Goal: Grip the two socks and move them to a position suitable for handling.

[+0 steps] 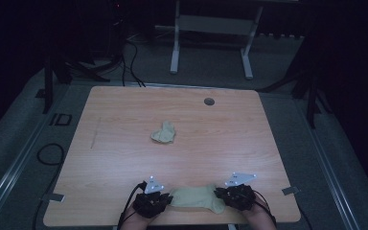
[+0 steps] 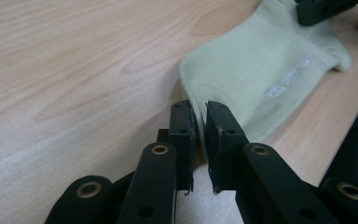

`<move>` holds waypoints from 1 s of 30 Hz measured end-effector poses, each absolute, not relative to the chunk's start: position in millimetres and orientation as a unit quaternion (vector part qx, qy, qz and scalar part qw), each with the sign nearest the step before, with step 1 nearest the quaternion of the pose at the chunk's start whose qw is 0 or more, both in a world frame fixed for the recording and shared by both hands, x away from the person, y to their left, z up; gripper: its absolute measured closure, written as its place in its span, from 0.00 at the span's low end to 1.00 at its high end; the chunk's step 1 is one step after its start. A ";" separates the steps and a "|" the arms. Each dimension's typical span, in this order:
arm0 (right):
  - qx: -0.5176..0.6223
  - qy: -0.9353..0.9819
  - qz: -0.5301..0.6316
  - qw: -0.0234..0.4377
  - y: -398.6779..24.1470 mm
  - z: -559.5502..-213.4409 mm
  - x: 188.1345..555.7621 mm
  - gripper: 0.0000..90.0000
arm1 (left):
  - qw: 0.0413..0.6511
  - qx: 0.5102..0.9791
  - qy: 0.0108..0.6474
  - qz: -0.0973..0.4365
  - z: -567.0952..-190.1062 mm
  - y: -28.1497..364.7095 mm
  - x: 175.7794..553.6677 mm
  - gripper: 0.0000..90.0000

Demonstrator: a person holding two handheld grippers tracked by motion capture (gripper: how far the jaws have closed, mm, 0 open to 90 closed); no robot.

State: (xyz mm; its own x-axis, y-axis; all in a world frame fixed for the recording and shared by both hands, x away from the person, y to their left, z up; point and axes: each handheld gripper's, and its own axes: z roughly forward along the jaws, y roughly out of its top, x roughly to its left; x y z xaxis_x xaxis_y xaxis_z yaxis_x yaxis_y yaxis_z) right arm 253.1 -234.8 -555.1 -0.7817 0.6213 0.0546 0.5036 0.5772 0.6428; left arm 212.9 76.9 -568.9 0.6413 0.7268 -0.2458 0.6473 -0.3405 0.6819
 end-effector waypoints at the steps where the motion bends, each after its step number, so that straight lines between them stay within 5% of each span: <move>1: 0.319 0.883 0.333 0.089 -235.4 -555.5 253.4 0.88 | 0.391 0.817 0.420 0.053 -569.1 76.9 211.9 0.90; 6: 0.321 0.884 0.327 0.091 -237.0 -554.5 255.2 0.75 | 0.395 0.821 0.410 0.038 -568.6 77.1 207.2 0.87; 16: 0.311 0.879 0.347 0.101 -238.1 -528.7 258.4 0.56 | 0.417 0.812 0.404 0.062 -555.9 89.6 205.1 0.53; 30: 0.296 0.884 0.348 0.102 -207.5 -517.4 287.8 0.40 | 0.436 0.803 0.396 0.089 -557.8 132.4 211.9 0.44</move>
State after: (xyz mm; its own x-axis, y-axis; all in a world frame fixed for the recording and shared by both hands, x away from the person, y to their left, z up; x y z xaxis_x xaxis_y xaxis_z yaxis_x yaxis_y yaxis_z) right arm 287.8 -207.5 -517.4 -0.8036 0.5946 0.0267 0.4532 0.5821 0.6751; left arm 211.9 132.4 -557.8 0.6712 0.7135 -0.2012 0.5577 -0.3071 0.7712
